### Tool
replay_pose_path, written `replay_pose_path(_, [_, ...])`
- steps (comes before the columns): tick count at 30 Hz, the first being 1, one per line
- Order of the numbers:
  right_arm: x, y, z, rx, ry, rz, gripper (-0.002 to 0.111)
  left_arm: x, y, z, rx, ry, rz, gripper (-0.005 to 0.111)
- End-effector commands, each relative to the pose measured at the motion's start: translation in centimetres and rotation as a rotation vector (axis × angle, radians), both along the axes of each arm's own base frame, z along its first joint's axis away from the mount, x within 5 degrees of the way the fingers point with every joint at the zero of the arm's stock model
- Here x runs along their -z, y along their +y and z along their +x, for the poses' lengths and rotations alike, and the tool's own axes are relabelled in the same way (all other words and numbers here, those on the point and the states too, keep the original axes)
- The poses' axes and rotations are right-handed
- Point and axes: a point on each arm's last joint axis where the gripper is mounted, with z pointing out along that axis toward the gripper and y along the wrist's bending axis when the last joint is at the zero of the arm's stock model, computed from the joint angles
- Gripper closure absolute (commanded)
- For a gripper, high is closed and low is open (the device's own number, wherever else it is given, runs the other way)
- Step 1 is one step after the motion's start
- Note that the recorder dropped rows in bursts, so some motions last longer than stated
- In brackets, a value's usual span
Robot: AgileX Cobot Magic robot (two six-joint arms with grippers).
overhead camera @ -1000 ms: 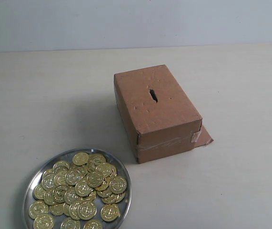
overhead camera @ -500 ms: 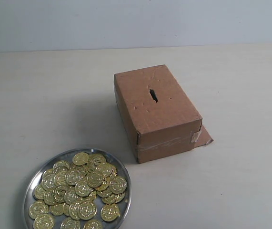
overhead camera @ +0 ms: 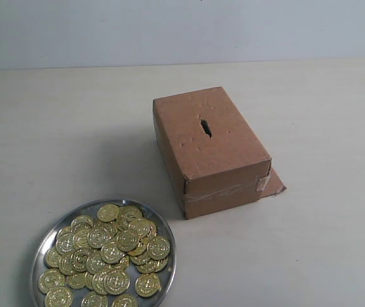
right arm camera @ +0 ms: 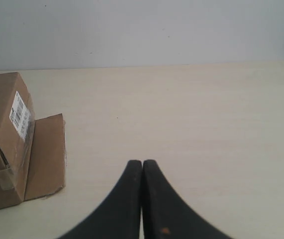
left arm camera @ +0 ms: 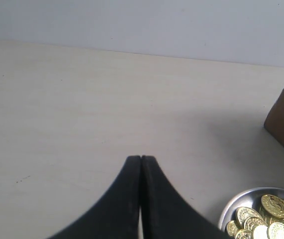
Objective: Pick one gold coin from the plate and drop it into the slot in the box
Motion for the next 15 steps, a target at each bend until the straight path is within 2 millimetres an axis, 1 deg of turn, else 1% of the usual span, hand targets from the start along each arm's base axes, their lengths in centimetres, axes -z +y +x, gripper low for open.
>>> replay_pose_path(1, [0.01, -0.03, 0.00, 0.004, -0.013, -0.009, 0.108, -0.01, 0.00, -0.02, 0.001, -0.011, -0.004, 0.107])
replay_pose_path(15, [0.01, -0.03, 0.00, 0.005, -0.013, -0.002, 0.108, -0.01, 0.00, -0.02, 0.001, -0.011, -0.004, 0.107])
